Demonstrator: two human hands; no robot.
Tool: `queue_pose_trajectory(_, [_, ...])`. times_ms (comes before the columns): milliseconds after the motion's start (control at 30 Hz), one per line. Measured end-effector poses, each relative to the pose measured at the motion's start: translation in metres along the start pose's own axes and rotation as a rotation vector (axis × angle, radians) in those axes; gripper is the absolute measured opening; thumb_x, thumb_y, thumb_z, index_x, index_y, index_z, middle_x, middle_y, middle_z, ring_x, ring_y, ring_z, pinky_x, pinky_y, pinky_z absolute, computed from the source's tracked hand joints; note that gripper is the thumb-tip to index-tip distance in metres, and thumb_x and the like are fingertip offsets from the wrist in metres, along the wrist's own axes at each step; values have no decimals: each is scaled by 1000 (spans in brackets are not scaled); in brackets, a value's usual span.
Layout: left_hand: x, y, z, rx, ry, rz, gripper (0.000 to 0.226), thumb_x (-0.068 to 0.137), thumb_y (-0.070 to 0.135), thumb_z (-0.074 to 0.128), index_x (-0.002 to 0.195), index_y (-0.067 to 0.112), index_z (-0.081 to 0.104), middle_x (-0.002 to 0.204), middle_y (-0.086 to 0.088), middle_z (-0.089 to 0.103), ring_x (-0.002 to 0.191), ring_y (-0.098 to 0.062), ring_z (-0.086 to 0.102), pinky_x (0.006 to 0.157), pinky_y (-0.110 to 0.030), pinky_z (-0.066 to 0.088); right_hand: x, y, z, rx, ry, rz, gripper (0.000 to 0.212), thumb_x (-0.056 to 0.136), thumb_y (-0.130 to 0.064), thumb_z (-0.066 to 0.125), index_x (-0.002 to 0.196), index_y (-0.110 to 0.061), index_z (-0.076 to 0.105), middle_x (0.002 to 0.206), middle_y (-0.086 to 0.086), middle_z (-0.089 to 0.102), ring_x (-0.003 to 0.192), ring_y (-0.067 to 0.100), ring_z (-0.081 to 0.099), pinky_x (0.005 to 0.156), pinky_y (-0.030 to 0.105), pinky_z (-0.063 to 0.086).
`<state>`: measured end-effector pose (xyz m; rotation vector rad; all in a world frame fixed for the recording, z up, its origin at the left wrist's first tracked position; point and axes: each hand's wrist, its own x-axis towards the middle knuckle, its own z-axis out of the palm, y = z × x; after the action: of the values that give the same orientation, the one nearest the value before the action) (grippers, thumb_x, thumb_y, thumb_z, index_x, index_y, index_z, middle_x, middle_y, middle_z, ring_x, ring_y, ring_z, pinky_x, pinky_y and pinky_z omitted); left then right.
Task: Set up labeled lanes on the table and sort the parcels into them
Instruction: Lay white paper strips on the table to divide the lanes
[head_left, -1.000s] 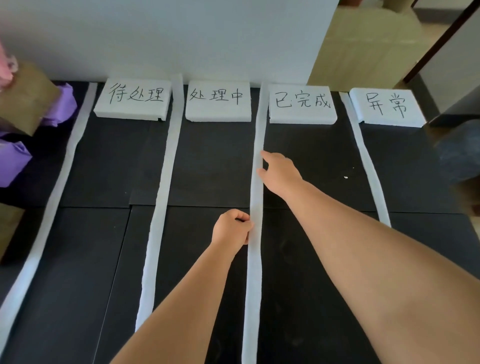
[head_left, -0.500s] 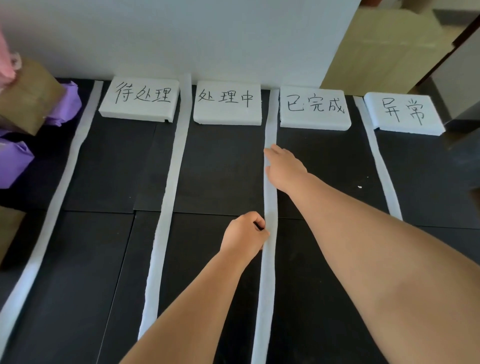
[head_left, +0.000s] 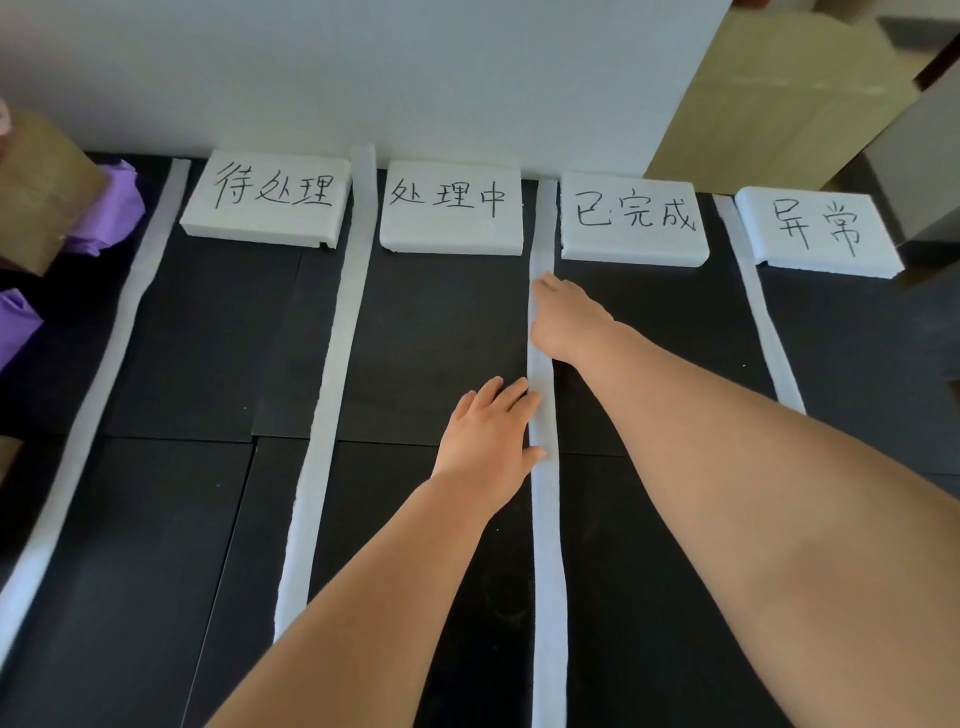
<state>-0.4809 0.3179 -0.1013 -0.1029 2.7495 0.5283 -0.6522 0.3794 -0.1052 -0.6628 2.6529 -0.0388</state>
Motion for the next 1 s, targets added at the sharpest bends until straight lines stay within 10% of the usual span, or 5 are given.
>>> queue_pose_trajectory(333, [0,0,4,-16,3,4,63,101,41,50,156,26,22,165,6,12,153,-20,2,122,-39,2,0,1,-1,-101,-51,-2,68,97,-11,50,155,-11,16,159,8,23,140,29,33,103,46,46])
queue_pose_trajectory(533, [0,2,9,5,-4,-5,62,103,38,46,157,24,17,166,5,7,153,-21,-1,123,-42,2,-25,2,-4,-138,12,21,39,96,-9,52,135,-11,48,117,6,60,84,21,59,62,32,44])
queue_pose_trajectory(1000, [-64,19,42,24,38,55,53,105,44,35,155,29,24,165,2,7,153,-22,3,122,-38,5,-58,6,2,-311,-19,-88,62,96,-10,54,153,-16,29,156,1,33,139,26,38,98,42,49])
